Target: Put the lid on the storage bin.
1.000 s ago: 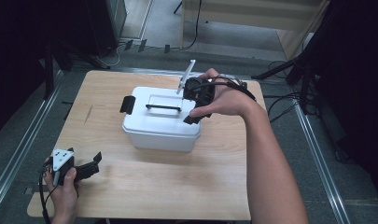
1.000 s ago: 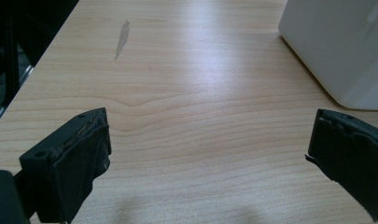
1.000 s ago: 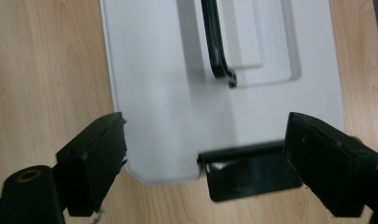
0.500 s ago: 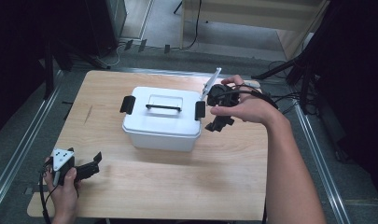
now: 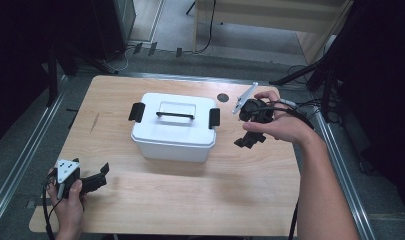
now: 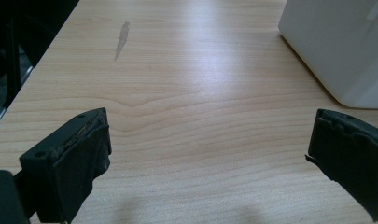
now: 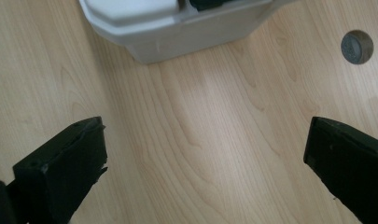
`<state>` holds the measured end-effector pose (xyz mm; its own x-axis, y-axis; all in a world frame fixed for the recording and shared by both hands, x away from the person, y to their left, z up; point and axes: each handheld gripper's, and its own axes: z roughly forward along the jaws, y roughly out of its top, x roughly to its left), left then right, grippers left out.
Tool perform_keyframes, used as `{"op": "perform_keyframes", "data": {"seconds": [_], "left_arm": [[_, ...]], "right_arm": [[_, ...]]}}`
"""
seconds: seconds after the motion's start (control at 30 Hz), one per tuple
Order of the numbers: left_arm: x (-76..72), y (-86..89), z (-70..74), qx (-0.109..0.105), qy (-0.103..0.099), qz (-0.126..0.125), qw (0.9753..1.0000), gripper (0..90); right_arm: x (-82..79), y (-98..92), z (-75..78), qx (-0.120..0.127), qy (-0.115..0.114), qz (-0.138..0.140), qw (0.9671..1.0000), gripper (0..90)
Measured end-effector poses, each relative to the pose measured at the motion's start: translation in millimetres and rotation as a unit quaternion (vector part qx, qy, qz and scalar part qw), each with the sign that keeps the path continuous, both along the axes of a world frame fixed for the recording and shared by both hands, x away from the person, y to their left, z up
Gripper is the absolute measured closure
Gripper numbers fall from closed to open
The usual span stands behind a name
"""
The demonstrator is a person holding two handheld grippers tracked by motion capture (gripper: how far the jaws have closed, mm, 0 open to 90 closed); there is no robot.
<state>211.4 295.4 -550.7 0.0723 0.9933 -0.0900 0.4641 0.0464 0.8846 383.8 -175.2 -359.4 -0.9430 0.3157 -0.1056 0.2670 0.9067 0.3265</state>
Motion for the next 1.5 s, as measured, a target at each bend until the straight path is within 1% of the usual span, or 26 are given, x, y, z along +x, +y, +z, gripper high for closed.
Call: {"op": "perform_keyframes", "data": {"seconds": [0.13,0.17,0.23,0.3,0.4,0.43,0.53,0.6,0.63,0.67,0.73,0.77,0.83,0.93,0.97,1.0,1.03,1.13,1.2,1.23,1.27,1.33,1.37,1.43,1.47,1.5], "left_arm": [[0.0,-0.1,0.0,0.001,0.000,0.000,1.0000,0.0],[0.0,-0.1,0.0,0.001,0.000,0.000,1.0000,0.0],[0.0,-0.2,-0.1,0.001,0.000,0.000,1.0000,0.0],[0.0,-0.3,-0.1,0.001,-0.001,0.001,1.0000,0.0],[0.0,-0.5,0.0,0.002,-0.001,0.001,1.0000,0.0],[0.0,-0.5,0.0,0.002,-0.001,0.000,1.0000,0.0],[0.0,-0.4,-0.1,0.002,-0.001,0.000,1.0000,0.0],[0.0,-0.5,-0.1,0.002,-0.001,0.000,1.0000,0.0],[0.0,-0.5,-0.1,0.002,-0.001,0.000,1.0000,0.0],[0.0,-0.6,-0.1,0.002,-0.001,0.000,1.0000,0.0],[-0.1,-0.6,-0.1,0.003,-0.001,-0.001,1.0000,0.0],[-0.2,-0.6,0.0,0.003,-0.001,-0.001,1.0000,0.0],[-0.2,-0.6,0.0,0.003,-0.001,-0.001,1.0000,0.0],[-0.2,-0.5,0.0,0.003,-0.001,-0.001,1.0000,0.0],[-0.2,-0.5,0.0,0.003,-0.001,-0.001,1.0000,0.0],[-0.2,-0.4,0.0,0.003,-0.002,-0.001,1.0000,0.0],[-0.2,-0.4,0.0,0.003,-0.001,-0.001,1.0000,0.0],[-0.2,-0.6,0.0,0.003,-0.001,-0.001,1.0000,0.0],[-0.2,-0.6,0.0,0.003,-0.001,-0.001,1.0000,0.0],[-0.2,-0.6,0.0,0.003,-0.001,-0.001,1.0000,0.0],[-0.3,-0.6,0.0,0.004,-0.002,-0.001,1.0000,0.0],[-0.2,-0.6,0.0,0.004,-0.002,-0.001,1.0000,0.0],[-0.2,-0.7,0.0,0.004,-0.001,-0.001,1.0000,0.0],[-0.2,-0.6,0.0,0.004,-0.001,-0.001,1.0000,0.0],[-0.2,-0.7,0.0,0.004,-0.001,-0.001,1.0000,0.0],[-0.2,-0.7,0.0,0.004,-0.001,-0.001,1.0000,0.0]], "right_arm": [[-2.3,-11.7,-8.0,0.006,-0.004,-0.018,0.9998,0.0],[-2.3,-11.7,-8.0,0.006,-0.004,-0.018,0.9998,0.0],[-4.5,-19.4,-15.2,0.017,-0.018,-0.030,0.9993,0.0],[-5.5,-20.7,-16.7,0.021,-0.020,-0.033,0.9990,0.0],[-11.3,-27.6,-24.5,0.038,-0.028,-0.041,0.9980,0.0],[-12.5,-28.6,-25.7,0.040,-0.028,-0.043,0.9979,0.0],[-16.2,-32.8,-30.5,0.047,-0.039,-0.049,0.9969,0.0],[-18.9,-35.7,-34.0,0.057,-0.043,-0.060,0.9956,0.0],[-18.9,-35.7,-34.0,0.057,-0.043,-0.060,0.9956,0.0],[-21.4,-39.3,-38.3,0.068,-0.050,-0.074,0.9937,0.0],[-22.3,-40.3,-40.0,0.071,-0.053,-0.077,0.9931,0.0],[-25.7,-43.1,-45.3,0.077,-0.061,-0.086,0.9915,0.0],[-28.1,-44.7,-48.9,0.081,-0.064,-0.090,0.9906,0.0],[-33.4,-48.6,-56.0,0.089,-0.073,-0.101,0.9882,0.0],[-33.4,-48.6,-56.0,0.089,-0.073,-0.101,0.9882,0.0],[-35.1,-49.5,-58.1,0.094,-0.073,-0.106,0.9872,0.0],[-39.6,-52.1,-62.8,0.103,-0.080,-0.112,0.9851,0.0],[-45.0,-56.0,-68.9,0.117,-0.085,-0.122,0.9819,0.0],[-48.3,-59.6,-73.5,0.123,-0.089,-0.129,0.9801,0.0],[-48.3,-59.6,-73.5,0.123,-0.089,-0.129,0.9801,0.0],[-53.0,-63.7,-78.6,0.128,-0.094,-0.137,0.9778,0.0],[-54.2,-65.4,-80.4,0.130,-0.096,-0.139,0.9771,0.0],[-58.8,-70.3,-85.6,0.136,-0.103,-0.148,0.9742,0.0],[-61.8,-74.1,-90.0,0.143,-0.108,-0.155,0.9716,0.0],[-64.5,-76.0,-92.3,0.149,-0.110,-0.164,0.9690,0.0],[-66.4,-78.4,-94.6,0.154,-0.112,-0.165,0.9677,0.0]]}}
